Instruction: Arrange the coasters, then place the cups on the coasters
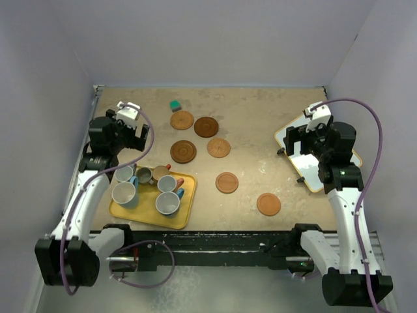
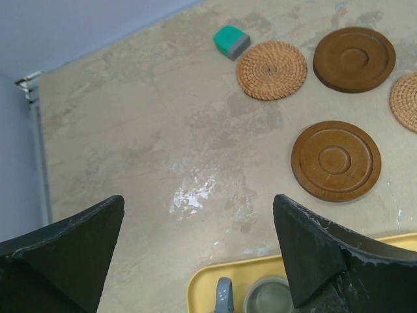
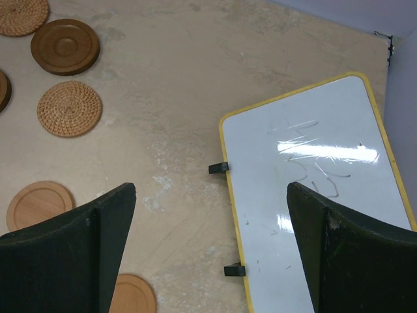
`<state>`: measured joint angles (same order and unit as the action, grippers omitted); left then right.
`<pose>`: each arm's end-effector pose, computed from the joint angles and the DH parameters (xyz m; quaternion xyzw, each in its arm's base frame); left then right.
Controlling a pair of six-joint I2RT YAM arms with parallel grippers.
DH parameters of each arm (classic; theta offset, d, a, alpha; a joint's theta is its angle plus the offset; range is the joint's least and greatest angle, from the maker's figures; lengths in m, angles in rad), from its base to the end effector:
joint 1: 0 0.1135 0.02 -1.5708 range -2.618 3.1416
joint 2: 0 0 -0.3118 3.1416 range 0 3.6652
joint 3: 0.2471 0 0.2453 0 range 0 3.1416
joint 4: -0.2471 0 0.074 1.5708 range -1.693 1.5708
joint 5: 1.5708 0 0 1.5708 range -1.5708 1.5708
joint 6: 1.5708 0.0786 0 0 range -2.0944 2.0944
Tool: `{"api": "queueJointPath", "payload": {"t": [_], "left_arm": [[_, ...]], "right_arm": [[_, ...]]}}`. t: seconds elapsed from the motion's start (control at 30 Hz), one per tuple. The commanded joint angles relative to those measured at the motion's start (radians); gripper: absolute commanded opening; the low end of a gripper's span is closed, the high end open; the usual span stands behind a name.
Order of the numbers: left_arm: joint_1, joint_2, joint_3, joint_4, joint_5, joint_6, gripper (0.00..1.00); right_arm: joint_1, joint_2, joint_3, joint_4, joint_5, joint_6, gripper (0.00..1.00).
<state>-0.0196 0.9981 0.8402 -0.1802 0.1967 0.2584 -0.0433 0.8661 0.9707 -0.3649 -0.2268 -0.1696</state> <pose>0.2375 -0.0200 0.3473 0.1687 0.7964 -0.0110 0.5807 0.1944 0.0093 0.3968 -0.1185 0.7819 0.0249 0.6115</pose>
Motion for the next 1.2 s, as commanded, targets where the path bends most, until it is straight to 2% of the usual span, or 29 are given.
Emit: {"api": "queueJointPath", "payload": {"t": [0.0, 0.37, 0.7, 0.87, 1.17], "left_arm": [[-0.006, 0.137, 0.077, 0.114, 0.065, 0.024, 0.93], [-0.158, 0.537, 0.243, 0.229, -0.017, 0.022, 0.9], [-0.191, 0.883, 0.493, 0.232, 0.028, -0.109, 0.85], [-0.199, 0.988, 0.589, 0.224, 0.023, -0.172, 0.8], [-0.229, 1.093, 0.669, 0.213, -0.014, -0.179, 0.77]], "right_arm": [[0.008, -0.007, 0.0, 0.044, -0.015, -0.02, 1.0], [0.008, 0.011, -0.004, 0.017, -0.008, -0.04, 1.0], [0.006, 0.03, -0.007, 0.006, 0.002, -0.057, 1.0], [0.006, 0.046, -0.004, 0.001, 0.002, -0.062, 1.0], [0.006, 0.077, 0.011, -0.021, -0.002, -0.068, 1.0]]}}
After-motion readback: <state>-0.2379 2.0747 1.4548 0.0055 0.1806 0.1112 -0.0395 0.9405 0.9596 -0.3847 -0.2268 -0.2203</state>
